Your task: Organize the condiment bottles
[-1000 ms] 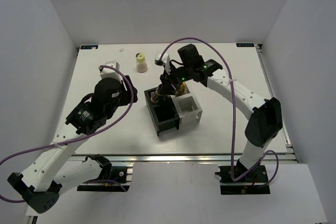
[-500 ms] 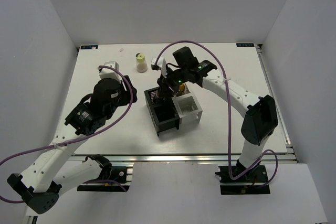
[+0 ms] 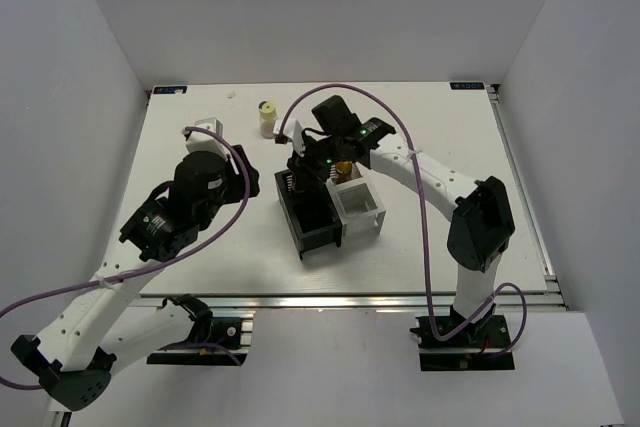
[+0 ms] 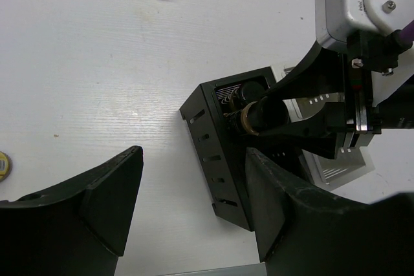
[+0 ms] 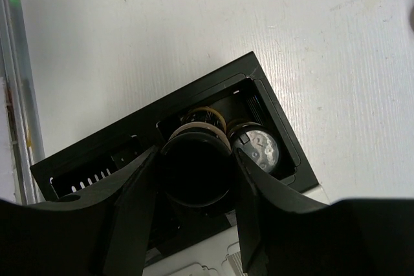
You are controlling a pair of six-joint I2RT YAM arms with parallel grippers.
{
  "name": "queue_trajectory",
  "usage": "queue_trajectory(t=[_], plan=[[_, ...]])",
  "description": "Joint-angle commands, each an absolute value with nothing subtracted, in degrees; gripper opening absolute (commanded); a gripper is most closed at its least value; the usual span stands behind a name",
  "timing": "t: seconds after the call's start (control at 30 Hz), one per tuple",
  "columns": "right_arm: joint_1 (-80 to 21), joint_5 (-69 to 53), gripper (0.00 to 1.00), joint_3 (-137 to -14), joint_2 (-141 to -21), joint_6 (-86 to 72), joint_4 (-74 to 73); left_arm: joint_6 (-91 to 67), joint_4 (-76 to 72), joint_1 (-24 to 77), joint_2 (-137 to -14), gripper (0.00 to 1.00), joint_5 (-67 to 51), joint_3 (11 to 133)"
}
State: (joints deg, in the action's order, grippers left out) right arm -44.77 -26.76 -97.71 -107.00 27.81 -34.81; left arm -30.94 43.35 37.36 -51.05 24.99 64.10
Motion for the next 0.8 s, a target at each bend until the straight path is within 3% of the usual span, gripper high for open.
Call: queue_trajectory(t=[0.0,0.27,0.5,0.63,0.73,0.77], plan=[[-45.35,-26.46,0.32,-99.67,-107.14,28.83,-34.45,-31.20,43.24,37.44,-50.45,0.74,25.49,63.72],[-46.05,-26.81,0.58,-100.20,-108.19,28.83,-34.72,-30.59,43.16,37.44,-51.77,0.78,24.79,65.13],[-46.05,-27.95,0.68,-100.55,-107.76,28.74,-35.86,-30.67,42.98,37.44,-51.77,0.81,24.35,65.04],[-46.05,-29.70,0.68,-102.30,-106.44,27.60,-36.38,-30.85,43.33,37.44,-51.77,0.81,24.26,65.56],[-46.05,-32.86,0.65,-105.37,-103.72,26.55,-35.69,-31.46,44.47,37.44,-51.77,0.73,24.70,66.53],[-45.88,-34.09,0.64,-105.82,-101.80,26.11,-35.16,-31.81,44.91,37.44,-51.59,0.59,24.87,66.97]])
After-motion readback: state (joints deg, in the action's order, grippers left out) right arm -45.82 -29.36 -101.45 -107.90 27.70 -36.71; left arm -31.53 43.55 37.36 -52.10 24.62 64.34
